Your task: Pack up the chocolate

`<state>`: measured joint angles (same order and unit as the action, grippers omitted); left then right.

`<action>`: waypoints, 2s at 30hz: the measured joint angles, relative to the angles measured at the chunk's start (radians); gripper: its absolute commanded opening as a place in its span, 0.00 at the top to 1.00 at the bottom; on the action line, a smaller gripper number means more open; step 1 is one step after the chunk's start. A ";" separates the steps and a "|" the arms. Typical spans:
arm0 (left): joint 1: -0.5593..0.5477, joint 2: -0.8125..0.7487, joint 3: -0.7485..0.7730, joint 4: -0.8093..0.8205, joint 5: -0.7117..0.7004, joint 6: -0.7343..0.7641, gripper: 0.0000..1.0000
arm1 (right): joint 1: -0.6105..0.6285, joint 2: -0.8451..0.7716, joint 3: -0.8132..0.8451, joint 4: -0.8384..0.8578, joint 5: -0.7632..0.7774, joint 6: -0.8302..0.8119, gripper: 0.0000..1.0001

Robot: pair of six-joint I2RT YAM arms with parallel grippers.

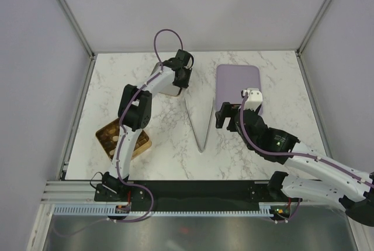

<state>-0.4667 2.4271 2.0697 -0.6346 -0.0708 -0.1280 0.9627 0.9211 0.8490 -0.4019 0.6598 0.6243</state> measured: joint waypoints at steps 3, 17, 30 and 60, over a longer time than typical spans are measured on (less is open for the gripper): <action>0.001 0.002 0.000 0.003 -0.008 -0.002 0.77 | 0.000 -0.013 -0.016 -0.001 0.000 0.000 0.05; 0.004 -0.112 -0.077 -0.023 0.051 -0.010 0.98 | -0.020 0.066 0.015 0.094 -0.034 -0.074 0.03; 0.018 -0.703 -0.292 -0.059 0.338 -0.063 0.98 | -0.196 0.167 0.232 0.389 -0.306 -0.588 0.03; 0.021 -1.142 -0.585 -0.254 0.579 -0.060 0.98 | -0.028 0.389 0.275 0.302 -0.711 -1.864 0.11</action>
<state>-0.4461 1.2854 1.4845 -0.8890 0.5087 -0.1875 0.9348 1.3102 1.1244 -0.0998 -0.0509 -1.2400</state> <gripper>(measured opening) 0.033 0.901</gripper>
